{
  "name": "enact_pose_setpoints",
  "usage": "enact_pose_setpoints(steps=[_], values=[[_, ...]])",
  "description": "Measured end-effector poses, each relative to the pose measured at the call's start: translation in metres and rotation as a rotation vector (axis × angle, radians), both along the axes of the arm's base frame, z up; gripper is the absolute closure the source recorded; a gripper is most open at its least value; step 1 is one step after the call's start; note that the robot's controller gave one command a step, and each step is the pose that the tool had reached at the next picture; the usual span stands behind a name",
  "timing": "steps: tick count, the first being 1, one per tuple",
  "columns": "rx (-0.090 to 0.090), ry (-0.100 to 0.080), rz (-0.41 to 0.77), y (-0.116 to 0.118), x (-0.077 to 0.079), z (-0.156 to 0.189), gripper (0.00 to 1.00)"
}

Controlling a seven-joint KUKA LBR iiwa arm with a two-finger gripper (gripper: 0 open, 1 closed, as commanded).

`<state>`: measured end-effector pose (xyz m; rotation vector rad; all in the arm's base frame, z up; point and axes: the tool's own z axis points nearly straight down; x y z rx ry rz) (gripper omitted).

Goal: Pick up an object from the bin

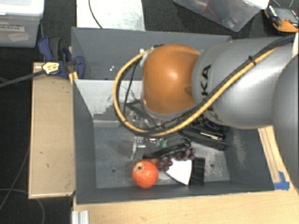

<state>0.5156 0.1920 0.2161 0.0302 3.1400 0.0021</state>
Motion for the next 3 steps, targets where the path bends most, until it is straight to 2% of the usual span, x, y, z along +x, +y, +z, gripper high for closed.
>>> enact_pose_setpoints(steps=[1, 2, 3], values=[[0.004, -0.013, 0.001, 0.002, 0.000, -0.017, 0.00], [0.001, -0.006, 0.131, -0.003, 0.000, -0.054, 0.00], [0.000, 0.002, 0.066, 0.003, -0.034, -0.127, 0.00]])
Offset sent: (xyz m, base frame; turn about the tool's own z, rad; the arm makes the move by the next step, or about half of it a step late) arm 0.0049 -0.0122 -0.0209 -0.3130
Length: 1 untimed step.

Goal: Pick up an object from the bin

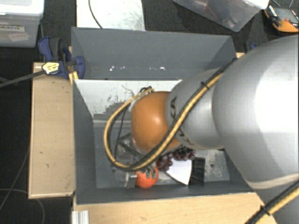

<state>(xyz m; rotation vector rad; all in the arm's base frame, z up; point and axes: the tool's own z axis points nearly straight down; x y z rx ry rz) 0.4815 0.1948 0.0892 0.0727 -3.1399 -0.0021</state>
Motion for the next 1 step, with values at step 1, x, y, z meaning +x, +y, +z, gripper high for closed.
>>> enact_pose_setpoints(steps=[1], values=[[0.002, -0.019, 0.199, -0.0557, 0.0281, -0.0131, 0.00]])
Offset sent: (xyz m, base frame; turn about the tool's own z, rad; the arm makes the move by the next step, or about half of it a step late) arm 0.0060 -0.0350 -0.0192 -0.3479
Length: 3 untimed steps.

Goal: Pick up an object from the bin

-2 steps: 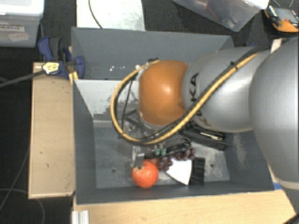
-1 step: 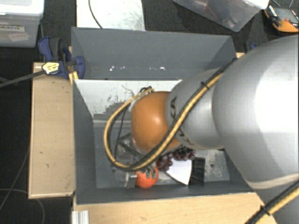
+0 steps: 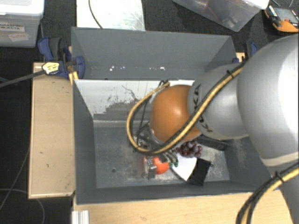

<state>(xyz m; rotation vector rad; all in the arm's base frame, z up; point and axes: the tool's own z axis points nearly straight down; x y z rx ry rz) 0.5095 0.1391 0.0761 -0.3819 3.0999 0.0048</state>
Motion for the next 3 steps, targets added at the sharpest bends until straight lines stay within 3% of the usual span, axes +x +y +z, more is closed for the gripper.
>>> enact_pose_setpoints(steps=[1, 2, 3], values=[[-0.002, 0.015, 0.150, 0.022, -0.022, -0.006, 0.00], [-0.001, 0.004, 0.038, 0.006, 0.024, 0.097, 0.00], [-0.002, 0.011, 0.099, -0.016, 0.002, 0.032, 0.00]])
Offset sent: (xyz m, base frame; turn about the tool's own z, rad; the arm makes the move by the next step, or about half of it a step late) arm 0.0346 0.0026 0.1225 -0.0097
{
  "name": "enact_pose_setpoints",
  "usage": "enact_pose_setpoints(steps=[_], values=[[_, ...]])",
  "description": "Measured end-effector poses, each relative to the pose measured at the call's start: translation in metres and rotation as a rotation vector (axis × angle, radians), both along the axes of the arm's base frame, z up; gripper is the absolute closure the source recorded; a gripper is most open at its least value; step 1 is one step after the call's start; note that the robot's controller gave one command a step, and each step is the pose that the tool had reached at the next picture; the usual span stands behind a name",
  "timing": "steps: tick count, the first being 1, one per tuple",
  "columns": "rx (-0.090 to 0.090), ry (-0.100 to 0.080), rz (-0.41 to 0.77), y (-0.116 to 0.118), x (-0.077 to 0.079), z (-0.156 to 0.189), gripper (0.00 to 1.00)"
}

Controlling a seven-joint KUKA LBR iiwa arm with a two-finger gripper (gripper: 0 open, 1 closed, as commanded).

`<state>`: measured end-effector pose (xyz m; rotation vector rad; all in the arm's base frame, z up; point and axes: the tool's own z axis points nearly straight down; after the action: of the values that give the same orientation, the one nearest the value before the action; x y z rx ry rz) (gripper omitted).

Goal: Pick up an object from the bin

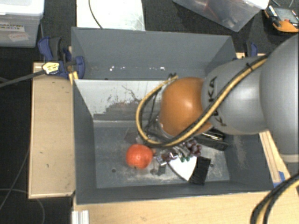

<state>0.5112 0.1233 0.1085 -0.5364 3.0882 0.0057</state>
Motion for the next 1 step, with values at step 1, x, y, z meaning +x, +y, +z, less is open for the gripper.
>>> enact_pose_setpoints(steps=[1], values=[[0.001, -0.016, 0.058, 0.0122, -0.0338, 0.0154, 1.00]])
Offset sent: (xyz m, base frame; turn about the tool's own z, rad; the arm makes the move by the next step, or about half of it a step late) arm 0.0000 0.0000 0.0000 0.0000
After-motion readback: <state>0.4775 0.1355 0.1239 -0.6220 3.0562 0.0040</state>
